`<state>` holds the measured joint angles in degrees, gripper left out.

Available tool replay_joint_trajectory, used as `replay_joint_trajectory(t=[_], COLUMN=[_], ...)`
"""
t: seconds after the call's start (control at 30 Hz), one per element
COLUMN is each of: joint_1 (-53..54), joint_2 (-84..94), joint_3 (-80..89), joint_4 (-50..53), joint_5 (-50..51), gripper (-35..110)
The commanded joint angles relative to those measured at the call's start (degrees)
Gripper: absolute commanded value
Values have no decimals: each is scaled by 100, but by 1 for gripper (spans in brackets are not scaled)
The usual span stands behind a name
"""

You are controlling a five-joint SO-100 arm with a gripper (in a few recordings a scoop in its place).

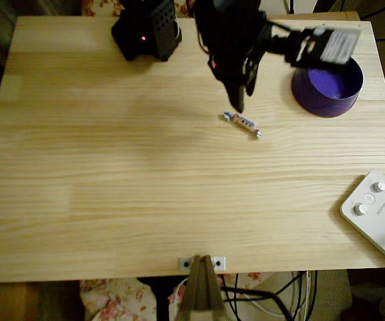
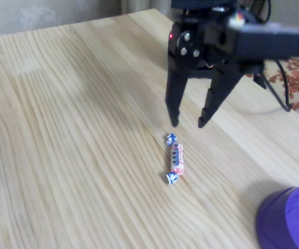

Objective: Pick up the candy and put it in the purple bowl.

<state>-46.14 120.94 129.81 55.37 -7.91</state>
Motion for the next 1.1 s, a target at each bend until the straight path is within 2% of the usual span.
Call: replay_joint_trajectory(t=[0.0,0.23,0.47,1.07], joint_1=[-123,-141,-272,35], joint_2=[44,-527,-1046,-1986], joint_3=[105,229,-264,-835], joint_4=[-167,-712,-809,-1230], joint_5=[-88,0,308,316], gripper=[17,18,19,19])
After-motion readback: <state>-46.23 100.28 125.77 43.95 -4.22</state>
